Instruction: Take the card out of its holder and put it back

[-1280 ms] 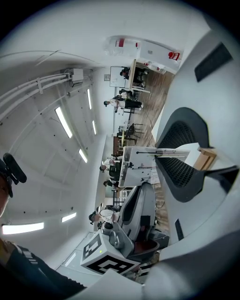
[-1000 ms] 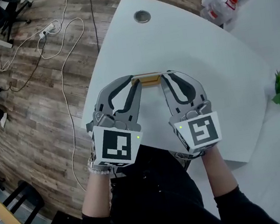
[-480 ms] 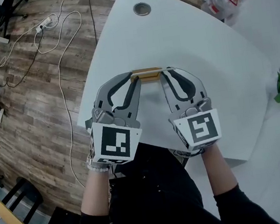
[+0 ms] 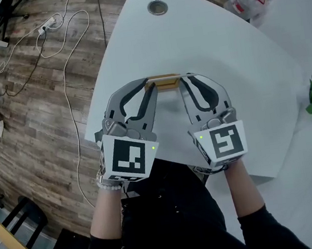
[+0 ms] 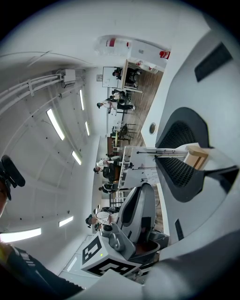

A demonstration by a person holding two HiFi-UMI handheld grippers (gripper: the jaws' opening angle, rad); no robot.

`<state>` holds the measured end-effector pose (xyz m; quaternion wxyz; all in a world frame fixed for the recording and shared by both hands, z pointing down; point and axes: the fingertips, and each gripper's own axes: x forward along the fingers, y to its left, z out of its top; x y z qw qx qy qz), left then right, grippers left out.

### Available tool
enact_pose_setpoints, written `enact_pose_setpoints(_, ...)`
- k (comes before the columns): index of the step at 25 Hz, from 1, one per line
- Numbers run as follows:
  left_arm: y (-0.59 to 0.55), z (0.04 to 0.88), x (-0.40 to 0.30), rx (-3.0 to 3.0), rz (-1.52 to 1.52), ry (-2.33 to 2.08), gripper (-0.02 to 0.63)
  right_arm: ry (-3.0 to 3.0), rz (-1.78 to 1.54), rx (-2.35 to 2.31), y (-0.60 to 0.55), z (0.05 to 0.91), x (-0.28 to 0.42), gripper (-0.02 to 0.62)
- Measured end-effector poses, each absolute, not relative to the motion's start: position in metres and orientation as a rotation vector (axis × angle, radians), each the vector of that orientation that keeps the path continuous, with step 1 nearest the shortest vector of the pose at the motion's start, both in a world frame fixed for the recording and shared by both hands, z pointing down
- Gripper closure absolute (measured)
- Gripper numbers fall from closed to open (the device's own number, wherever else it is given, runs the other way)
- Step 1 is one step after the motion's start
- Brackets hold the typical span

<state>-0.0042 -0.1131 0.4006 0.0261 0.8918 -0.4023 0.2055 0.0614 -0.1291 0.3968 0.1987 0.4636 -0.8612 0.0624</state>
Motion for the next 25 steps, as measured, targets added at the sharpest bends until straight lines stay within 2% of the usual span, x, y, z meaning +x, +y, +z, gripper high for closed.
enact_pose_setpoints(25,-0.127,0.419,0.0,2.738,0.671,-1.235,0.551,-2.38,0.212,1.296,-0.135,0.422,0.064,0.506)
